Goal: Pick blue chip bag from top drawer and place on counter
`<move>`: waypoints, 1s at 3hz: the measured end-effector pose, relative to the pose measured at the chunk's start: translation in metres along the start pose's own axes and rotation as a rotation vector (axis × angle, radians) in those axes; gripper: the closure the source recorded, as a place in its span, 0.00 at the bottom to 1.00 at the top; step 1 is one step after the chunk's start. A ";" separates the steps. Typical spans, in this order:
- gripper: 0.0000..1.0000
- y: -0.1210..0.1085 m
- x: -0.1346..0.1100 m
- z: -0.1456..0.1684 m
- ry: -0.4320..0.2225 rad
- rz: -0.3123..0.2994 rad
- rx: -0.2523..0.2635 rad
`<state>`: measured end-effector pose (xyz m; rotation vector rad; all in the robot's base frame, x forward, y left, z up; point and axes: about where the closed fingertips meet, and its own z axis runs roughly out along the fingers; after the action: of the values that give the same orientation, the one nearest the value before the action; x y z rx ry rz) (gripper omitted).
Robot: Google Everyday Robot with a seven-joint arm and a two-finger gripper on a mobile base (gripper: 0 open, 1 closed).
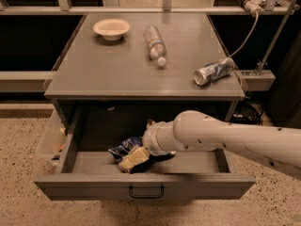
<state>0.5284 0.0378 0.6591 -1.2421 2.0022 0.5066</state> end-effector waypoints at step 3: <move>0.18 0.008 0.028 0.017 0.039 0.056 -0.015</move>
Offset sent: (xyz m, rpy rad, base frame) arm -0.0161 -0.0094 -0.0525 -0.0160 0.1065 -0.0514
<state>0.5200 0.0353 0.6272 -1.2165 2.0738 0.5289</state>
